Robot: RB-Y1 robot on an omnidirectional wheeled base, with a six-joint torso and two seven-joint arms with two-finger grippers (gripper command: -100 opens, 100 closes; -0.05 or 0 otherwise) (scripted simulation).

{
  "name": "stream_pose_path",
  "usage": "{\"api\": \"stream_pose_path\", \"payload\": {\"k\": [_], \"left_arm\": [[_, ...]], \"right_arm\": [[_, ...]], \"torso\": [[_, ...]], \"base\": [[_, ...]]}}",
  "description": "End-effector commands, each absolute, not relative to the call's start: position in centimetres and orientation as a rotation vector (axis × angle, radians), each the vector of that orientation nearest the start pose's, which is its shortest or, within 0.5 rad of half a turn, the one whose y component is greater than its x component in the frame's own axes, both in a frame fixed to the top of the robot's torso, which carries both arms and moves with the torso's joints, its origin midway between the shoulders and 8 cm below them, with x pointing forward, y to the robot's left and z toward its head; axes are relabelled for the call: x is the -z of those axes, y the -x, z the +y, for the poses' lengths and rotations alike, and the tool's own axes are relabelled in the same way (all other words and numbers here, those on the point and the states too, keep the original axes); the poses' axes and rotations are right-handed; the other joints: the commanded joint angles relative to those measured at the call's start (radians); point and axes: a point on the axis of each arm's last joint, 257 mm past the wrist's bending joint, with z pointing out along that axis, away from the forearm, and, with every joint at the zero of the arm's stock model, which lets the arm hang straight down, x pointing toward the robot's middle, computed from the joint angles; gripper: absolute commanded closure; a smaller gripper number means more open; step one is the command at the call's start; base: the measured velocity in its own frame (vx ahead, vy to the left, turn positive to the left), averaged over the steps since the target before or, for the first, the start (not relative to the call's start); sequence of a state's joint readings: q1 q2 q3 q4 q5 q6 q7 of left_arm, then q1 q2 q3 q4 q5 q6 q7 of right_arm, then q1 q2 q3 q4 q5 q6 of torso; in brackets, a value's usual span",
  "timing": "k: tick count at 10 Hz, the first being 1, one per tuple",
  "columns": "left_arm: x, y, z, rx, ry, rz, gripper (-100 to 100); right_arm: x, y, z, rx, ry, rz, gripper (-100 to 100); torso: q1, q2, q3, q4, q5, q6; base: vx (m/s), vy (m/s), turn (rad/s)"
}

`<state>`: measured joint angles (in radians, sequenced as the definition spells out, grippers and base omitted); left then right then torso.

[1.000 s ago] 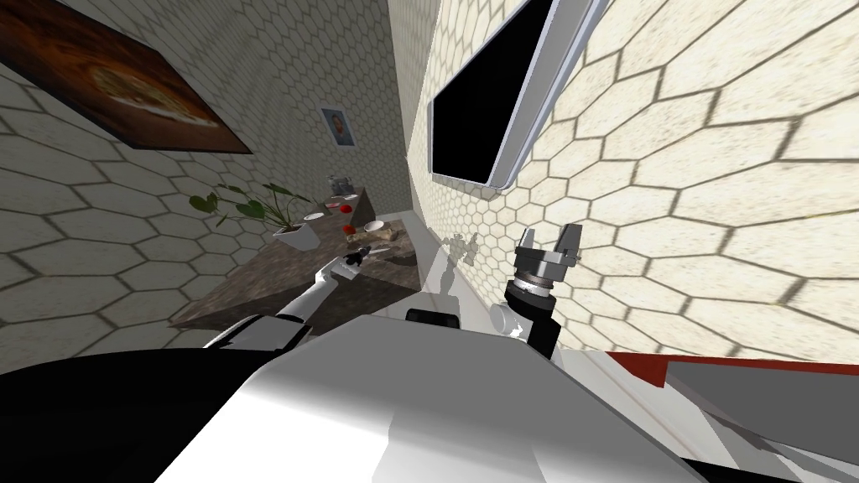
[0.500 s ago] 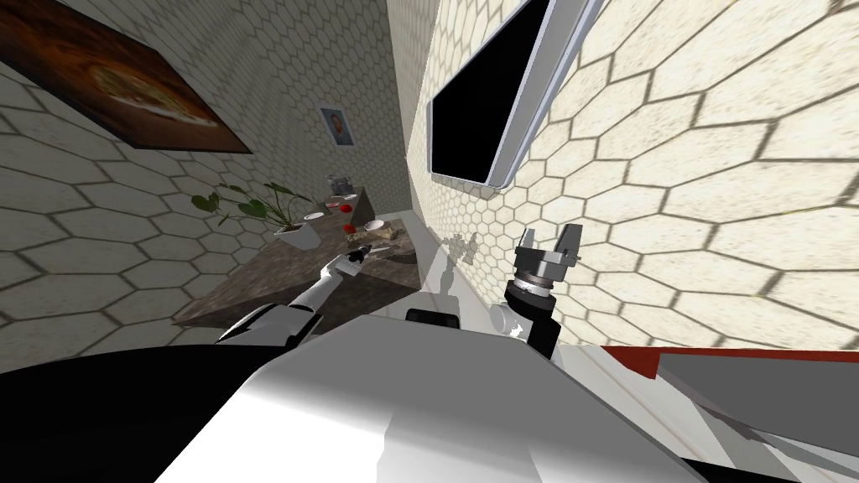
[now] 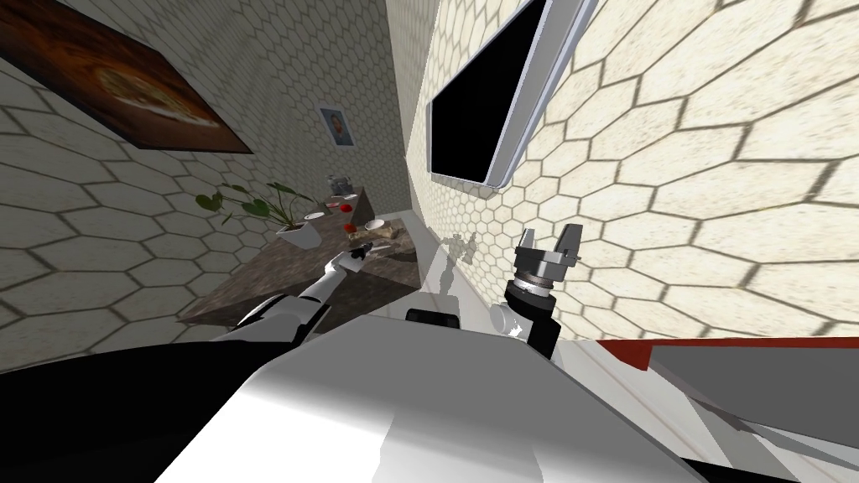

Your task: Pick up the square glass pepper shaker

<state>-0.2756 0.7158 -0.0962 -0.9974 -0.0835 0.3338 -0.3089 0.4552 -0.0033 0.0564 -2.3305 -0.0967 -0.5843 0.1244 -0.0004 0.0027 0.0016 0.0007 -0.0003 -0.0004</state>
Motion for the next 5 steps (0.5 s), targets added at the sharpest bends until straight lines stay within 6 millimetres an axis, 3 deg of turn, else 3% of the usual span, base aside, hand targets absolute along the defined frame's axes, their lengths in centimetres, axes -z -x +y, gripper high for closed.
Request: {"api": "stream_pose_path", "payload": {"k": [1, 3, 4, 5], "left_arm": [[30.9, -53.8, 58.2, -0.113, 0.822, 1.853, -100], [31.8, -53.1, 59.0, -0.132, 0.841, 1.865, -100], [30.7, -55.2, 57.4, -0.093, 0.800, 1.849, -100], [30.4, -55.5, 58.0, -0.103, 0.815, 1.845, -100]], "right_arm": [[-7.4, -32.0, -26.5, -1.352, -0.546, 0.458, 0], [-7.4, -32.0, -26.5, -1.352, -0.546, 0.458, 0], [-7.4, -32.0, -26.5, -1.352, -0.546, 0.458, 0], [-7.4, -32.0, -26.5, -1.352, -0.546, 0.458, 0]], "torso": [[0.000, 0.000, 0.000, 0.000, 0.000, 0.000], [0.000, -0.002, -0.001, 0.000, 0.000, 0.000], [0.000, -0.002, -0.001, -0.001, 0.000, 0.000], [0.000, -0.001, -0.001, 0.000, 0.000, 0.000]], "base": [[-0.025, 0.005, -0.005], [-0.003, 0.001, 0.001], [-0.038, 0.003, -0.029], [-0.051, 0.001, -0.026]]}}
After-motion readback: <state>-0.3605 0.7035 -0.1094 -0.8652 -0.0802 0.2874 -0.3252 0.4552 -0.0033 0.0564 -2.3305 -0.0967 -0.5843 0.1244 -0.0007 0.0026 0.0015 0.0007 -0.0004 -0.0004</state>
